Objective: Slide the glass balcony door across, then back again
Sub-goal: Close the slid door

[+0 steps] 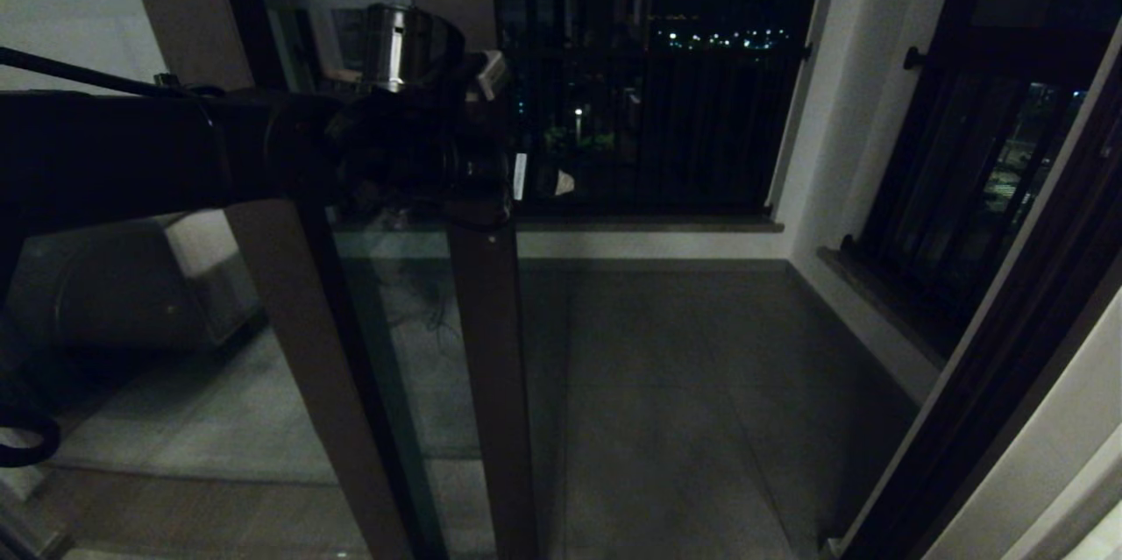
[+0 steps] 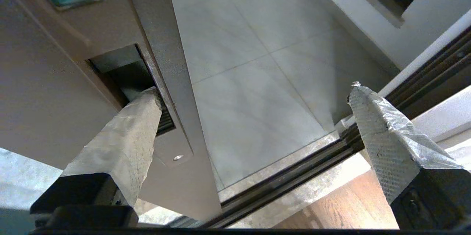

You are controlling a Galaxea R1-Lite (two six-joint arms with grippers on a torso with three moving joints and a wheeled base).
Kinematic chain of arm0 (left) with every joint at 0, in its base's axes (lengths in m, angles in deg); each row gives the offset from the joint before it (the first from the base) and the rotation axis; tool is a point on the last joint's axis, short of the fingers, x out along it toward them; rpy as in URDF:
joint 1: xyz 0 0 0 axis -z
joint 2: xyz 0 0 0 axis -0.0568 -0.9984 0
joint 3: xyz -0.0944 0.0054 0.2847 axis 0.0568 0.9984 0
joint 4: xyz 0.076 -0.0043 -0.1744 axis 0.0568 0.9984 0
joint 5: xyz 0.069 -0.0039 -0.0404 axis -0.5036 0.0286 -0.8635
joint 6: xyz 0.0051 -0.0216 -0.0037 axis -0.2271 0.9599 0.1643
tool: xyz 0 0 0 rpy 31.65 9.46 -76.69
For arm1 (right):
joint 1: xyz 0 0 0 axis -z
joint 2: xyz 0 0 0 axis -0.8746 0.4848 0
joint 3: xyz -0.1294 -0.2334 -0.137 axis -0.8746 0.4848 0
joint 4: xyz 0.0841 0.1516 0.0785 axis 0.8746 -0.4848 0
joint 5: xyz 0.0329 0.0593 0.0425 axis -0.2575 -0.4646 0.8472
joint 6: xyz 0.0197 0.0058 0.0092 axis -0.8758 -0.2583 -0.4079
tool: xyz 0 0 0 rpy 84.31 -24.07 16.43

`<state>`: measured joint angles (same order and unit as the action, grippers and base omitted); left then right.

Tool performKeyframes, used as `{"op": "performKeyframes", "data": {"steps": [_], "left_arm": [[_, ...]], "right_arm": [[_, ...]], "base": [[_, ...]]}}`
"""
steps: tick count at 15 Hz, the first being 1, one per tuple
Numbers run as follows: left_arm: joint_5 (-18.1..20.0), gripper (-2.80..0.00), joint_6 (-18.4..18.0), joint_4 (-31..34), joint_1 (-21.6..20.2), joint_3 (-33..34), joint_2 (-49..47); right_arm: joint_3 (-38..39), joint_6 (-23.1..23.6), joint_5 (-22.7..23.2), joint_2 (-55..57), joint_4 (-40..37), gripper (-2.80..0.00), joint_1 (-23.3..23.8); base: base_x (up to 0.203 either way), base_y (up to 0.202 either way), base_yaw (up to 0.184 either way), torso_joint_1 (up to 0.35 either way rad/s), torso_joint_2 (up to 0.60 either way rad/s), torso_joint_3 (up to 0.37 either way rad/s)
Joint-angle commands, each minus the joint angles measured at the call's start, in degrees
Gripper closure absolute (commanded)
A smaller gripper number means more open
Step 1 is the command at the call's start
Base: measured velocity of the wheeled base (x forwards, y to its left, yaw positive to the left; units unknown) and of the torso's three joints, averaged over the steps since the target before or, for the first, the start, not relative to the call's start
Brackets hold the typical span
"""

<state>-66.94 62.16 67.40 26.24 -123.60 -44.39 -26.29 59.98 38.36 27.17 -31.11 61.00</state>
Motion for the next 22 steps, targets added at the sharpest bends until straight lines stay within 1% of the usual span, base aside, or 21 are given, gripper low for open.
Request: {"op": "performKeyframes", "data": {"steps": [1, 12, 15, 19, 22], "left_arm": [[0.08, -2.80, -0.01, -0.12, 0.39, -0.38, -0.47], [0.00, -2.80, 0.07, -0.08, 1.99, -3.04, -2.48], [-1.14, -2.80, 0.07, -0.08, 2.30, -3.97, -3.41], [-1.06, -2.80, 0.07, -0.17, 2.67, -4.30, -3.86], [-1.15, -2.80, 0.07, -0.08, 3.19, -5.74, -4.56]], "right_arm": [[0.01, -0.02, -0.01, 0.00, 0.00, 0.00, -0.07], [0.01, -0.02, -0.01, 0.00, 0.00, 0.00, -0.05], [0.01, -0.02, -0.01, 0.00, 0.00, 0.00, 0.00], [0.01, -0.02, -0.01, 0.00, 0.00, 0.00, -0.06], [0.01, -0.02, -0.01, 0.00, 0.00, 0.00, -0.01]], "base": [[0.000, 0.000, 0.000, 0.000, 0.00, 0.000], [0.000, 0.000, 0.000, 0.000, 0.00, 0.000], [0.000, 0.000, 0.000, 0.000, 0.00, 0.000], [0.000, 0.000, 0.000, 0.000, 0.00, 0.000], [0.000, 0.000, 0.000, 0.000, 0.00, 0.000]]}}
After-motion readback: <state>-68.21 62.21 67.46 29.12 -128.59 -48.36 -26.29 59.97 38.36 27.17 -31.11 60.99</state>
